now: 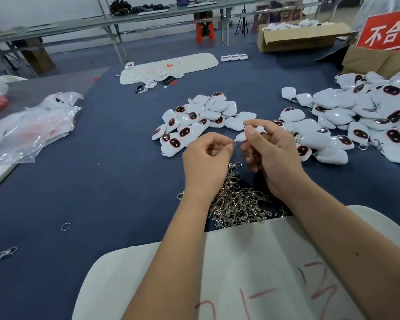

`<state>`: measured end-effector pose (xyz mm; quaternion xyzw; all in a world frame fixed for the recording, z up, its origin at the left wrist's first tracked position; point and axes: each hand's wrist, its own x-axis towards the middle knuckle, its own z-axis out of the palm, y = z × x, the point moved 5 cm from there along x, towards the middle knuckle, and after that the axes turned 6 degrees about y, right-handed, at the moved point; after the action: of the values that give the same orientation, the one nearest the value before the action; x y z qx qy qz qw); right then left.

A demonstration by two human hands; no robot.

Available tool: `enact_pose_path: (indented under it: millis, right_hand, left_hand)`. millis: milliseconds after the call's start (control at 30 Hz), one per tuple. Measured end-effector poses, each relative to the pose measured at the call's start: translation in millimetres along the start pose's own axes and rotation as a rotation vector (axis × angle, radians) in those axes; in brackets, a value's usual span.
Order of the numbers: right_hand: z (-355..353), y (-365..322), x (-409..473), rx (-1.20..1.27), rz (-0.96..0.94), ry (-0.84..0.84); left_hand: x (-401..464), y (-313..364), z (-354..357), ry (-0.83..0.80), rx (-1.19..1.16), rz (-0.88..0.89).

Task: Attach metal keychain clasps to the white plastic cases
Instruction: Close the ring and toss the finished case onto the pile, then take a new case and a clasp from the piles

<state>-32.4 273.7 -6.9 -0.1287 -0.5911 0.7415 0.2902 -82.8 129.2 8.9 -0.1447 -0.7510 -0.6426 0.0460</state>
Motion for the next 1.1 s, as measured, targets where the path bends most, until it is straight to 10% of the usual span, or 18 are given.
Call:
enact_pose_path:
  millis: [133,400,867,1100]
  right_hand:
    - [-10,0,2,-0.096,-0.077,0.182]
    - [-41,-7,0,-0.272,-0.204,0.65]
    - [9,-3,-3,-0.499,-0.194,-0.055]
    - [6,0,2,-0.453,-0.155,-0.121]
  left_hand:
    - [-3,6,-10,0.152,0.406,0.216]
    - [6,-15,-33,0.129,0.818,-0.075]
    - [5,1,-12,0.066,0.051,0.138]
    - [3,2,-6,-0.004,-0.156,0.083]
